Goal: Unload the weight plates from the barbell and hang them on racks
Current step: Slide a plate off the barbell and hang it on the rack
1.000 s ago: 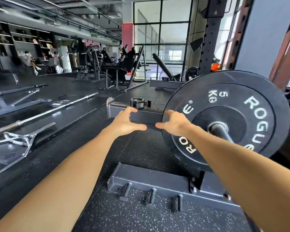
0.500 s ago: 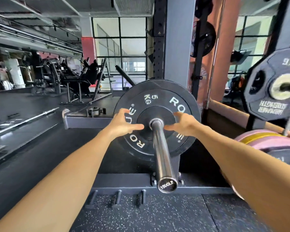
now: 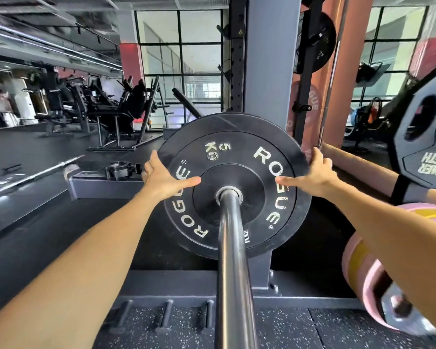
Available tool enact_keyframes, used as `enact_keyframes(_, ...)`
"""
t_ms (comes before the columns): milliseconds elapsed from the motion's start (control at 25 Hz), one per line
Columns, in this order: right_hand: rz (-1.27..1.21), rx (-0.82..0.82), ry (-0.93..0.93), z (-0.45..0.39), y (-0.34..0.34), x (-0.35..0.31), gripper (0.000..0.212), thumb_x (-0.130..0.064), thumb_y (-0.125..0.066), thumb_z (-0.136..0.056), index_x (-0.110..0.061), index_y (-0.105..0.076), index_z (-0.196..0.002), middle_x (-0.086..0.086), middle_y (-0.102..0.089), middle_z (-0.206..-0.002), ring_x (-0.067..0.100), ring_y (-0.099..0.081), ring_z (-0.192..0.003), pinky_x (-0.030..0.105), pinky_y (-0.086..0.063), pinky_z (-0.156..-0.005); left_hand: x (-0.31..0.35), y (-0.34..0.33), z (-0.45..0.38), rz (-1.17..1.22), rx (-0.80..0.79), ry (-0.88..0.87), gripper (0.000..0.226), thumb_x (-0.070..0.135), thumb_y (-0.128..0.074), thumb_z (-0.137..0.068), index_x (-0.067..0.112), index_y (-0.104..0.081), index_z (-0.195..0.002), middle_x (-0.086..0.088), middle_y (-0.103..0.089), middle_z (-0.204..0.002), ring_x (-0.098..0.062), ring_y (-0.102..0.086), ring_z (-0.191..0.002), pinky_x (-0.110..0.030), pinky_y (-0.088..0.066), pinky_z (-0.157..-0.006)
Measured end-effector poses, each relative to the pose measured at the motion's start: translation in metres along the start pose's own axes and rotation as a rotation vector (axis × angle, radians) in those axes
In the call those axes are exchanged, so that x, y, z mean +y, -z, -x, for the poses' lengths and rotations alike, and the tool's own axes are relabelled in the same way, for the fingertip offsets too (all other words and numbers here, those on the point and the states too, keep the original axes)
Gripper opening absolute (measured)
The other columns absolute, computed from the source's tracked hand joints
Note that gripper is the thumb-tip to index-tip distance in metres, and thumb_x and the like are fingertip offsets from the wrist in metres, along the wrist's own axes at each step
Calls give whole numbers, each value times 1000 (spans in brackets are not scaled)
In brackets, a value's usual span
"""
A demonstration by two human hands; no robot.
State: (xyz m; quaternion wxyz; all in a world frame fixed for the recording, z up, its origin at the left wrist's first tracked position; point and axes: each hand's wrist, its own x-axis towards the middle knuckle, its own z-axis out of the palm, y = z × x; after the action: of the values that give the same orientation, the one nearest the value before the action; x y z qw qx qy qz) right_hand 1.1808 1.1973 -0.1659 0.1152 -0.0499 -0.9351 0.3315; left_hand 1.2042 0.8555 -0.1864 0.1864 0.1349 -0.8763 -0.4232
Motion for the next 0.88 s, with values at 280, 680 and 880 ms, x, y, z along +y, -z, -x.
enact_keyframes(280, -284, 68, 0, -49, -31, 4, 108, -50, -95, -42, -13, -36, -125, 3, -51, -122, 27, -53, -119, 42, -46, -97, -23, -11, -46, 109, 103, 16, 112, 60, -93, -41, 18, -30, -123, -5, -48, -131, -28, -49, -123, -50, -44, -103)
enact_keyframes(680, -390, 91, 1, -19, -21, 12, 115, -66, -92, -11, -22, -60, -112, -8, -70, -102, 14, -69, -90, 35, -57, -85, -31, 6, -11, 45, 60, -5, 110, 60, -93, -42, 18, -27, -120, -8, -48, -134, -29, -49, -123, -49, -45, -101)
enact_keyframes(880, -427, 133, 14, 47, -3, 15, 96, -46, -98, -34, -20, -46, -110, -5, -62, -111, 16, -60, -101, 32, -50, -88, -32, 28, 42, 65, 47, -38, 113, 60, -93, -41, 19, -26, -121, -8, -48, -135, -29, -48, -125, -49, -44, -103)
